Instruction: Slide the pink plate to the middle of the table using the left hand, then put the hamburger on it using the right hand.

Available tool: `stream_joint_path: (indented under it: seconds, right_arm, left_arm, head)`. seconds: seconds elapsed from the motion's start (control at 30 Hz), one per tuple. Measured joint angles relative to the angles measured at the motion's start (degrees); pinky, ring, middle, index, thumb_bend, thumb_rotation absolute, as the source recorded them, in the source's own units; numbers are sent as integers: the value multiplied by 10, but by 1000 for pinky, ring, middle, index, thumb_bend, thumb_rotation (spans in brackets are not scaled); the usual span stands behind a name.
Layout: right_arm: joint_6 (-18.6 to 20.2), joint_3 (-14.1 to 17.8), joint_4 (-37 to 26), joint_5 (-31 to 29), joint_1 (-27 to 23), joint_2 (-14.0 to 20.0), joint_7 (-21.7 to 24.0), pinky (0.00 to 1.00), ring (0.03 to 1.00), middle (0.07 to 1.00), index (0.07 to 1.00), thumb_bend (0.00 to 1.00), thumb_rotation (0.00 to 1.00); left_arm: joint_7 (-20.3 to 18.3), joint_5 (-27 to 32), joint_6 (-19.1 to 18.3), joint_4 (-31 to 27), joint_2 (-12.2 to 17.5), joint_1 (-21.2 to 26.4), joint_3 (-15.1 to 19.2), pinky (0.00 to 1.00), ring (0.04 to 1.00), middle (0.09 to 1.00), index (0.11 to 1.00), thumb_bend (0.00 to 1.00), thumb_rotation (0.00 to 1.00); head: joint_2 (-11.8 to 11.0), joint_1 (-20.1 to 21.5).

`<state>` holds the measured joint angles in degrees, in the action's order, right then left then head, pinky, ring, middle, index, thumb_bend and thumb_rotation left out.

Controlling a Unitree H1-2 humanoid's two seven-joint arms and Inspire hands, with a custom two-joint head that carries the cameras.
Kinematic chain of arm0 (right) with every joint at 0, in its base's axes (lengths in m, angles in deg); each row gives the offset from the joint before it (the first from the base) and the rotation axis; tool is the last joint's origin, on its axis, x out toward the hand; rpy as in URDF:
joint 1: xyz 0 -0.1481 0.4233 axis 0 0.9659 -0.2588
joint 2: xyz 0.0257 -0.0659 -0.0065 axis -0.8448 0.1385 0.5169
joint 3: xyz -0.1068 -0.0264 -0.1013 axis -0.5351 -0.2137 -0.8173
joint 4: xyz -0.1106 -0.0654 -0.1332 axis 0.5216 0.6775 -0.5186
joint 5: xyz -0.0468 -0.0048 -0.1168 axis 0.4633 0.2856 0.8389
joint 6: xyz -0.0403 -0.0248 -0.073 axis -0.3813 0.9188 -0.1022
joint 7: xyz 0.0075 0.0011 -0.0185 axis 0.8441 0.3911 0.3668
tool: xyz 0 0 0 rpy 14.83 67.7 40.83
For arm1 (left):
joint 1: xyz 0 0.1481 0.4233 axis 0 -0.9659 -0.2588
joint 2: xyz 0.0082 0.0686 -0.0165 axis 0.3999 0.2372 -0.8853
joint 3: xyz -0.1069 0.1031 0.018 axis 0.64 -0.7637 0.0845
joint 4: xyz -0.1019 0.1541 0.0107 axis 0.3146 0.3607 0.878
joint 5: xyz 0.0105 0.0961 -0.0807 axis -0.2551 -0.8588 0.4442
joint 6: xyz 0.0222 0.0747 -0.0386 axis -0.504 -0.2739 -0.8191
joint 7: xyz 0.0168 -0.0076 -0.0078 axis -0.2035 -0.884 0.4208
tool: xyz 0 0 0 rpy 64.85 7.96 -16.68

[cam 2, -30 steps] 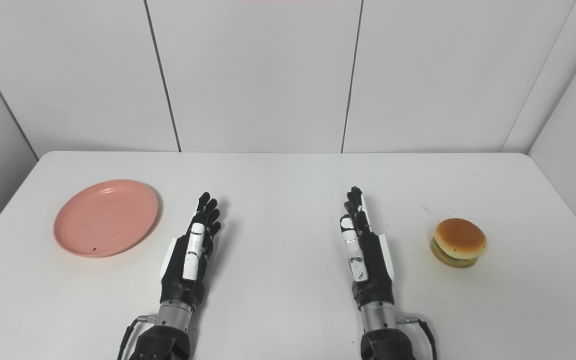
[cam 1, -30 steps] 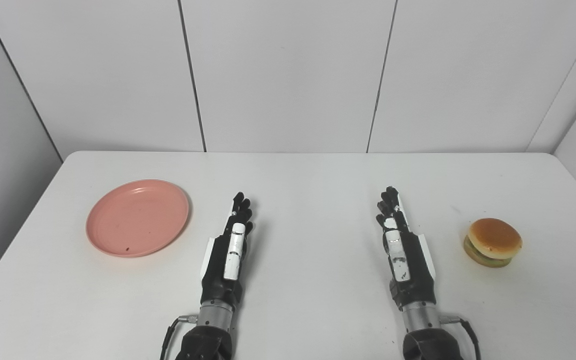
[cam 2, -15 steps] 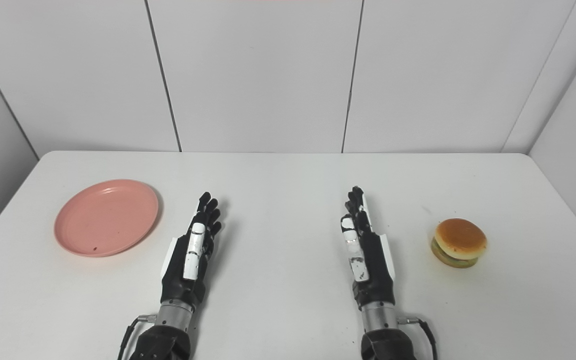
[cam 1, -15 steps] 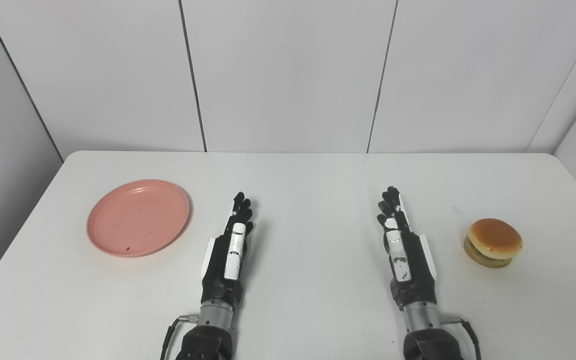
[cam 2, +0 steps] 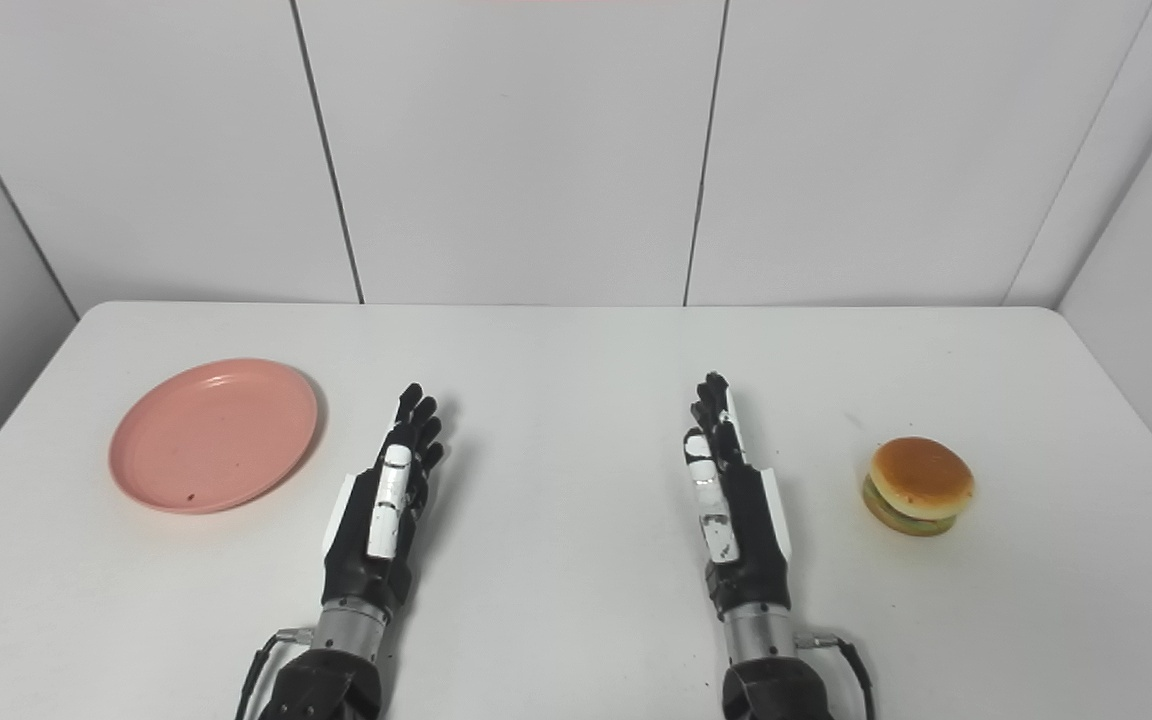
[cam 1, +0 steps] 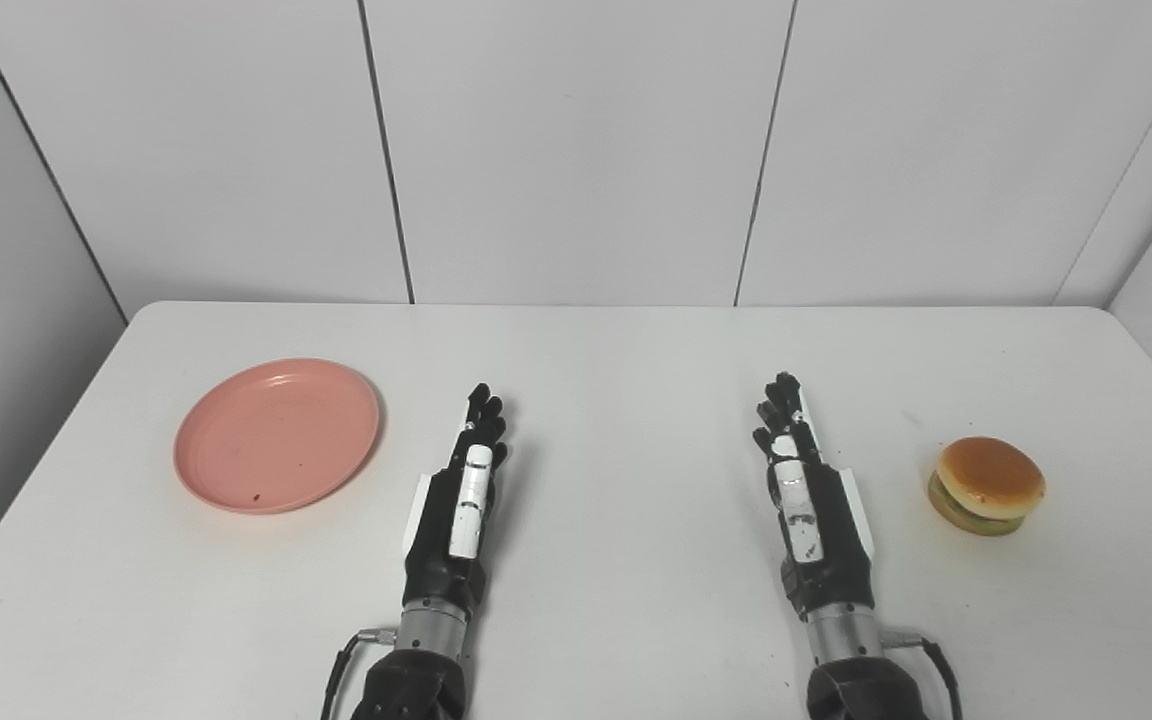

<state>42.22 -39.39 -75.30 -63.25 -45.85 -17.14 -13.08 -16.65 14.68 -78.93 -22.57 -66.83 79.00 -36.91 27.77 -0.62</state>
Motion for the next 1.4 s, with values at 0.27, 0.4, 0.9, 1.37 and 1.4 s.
stream_joint_path:
  seconds: [0.27,0.4,0.9,1.37,1.4]
  right_arm:
    - [0,0,0,0,0,0,0,992,1000,1000,1000,511,943]
    - [0,0,-1,-1,0,0,0,995,1000,1000,1000,498,943]
    - [5,3,-10,-53,6,19,40,1000,1000,1000,1000,527,935]
    - [4,26,21,-113,-11,34,88,1000,1000,1000,1000,525,914]
    - [4,27,21,-115,-11,34,90,1000,1000,1000,1000,524,906]
  left_arm:
    - [0,-1,0,0,1,0,-1,1000,1000,1000,1000,549,1000]
    - [0,-1,0,0,1,0,-1,1000,1000,1000,1000,542,1000]
    - [8,-27,0,16,-7,9,-15,1000,1000,1000,1000,561,1000]
    - [40,-61,2,51,-28,29,-24,1000,1000,1000,1000,572,1000]
    - [40,-60,4,51,-28,30,-22,1000,1000,999,995,558,1000]
  head:
    - [0,-1]
    - [1,-1]
    - [-19,-140]
    - [-29,-189]
    - [-28,-190]
